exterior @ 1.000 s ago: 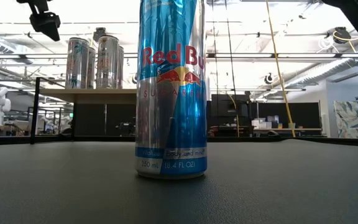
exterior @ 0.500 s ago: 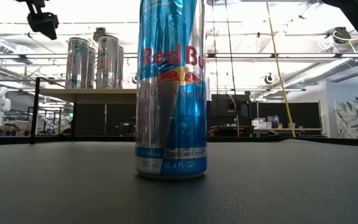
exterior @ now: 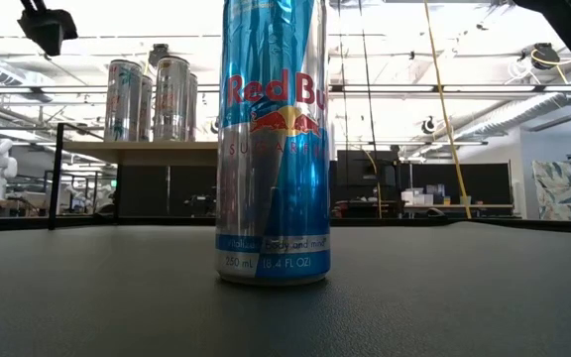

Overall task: Place canned beverage on shelf
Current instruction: Put the red black soda can aligned with the red black soda can on the shelf

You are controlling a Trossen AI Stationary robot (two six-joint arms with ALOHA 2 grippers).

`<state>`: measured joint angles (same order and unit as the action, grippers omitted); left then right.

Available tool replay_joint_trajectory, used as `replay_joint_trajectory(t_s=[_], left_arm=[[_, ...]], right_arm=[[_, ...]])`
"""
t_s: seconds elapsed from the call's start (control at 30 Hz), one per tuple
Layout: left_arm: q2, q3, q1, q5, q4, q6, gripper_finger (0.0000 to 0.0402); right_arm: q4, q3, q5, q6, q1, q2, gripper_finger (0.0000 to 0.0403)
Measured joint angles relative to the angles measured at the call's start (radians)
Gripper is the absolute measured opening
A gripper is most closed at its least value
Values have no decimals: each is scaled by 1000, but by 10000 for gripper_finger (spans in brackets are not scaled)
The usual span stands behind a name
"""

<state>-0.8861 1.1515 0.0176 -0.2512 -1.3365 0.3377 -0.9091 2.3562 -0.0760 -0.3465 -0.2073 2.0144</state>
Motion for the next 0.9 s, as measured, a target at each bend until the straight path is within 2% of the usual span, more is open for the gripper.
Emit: replay_joint_trajectory(t_s=[0.4,0.7,0.9], left_arm=[[-57,0,-259,83,4,140,372],[-118,0,-402,85,26,308,372],[-166,0,-452,71,143,402,373]], right_arm=[[-32,0,6,-16,11,0,0],[-140,0,179,-75,17,0,0],[-212,0,237,-54,43,0,0]])
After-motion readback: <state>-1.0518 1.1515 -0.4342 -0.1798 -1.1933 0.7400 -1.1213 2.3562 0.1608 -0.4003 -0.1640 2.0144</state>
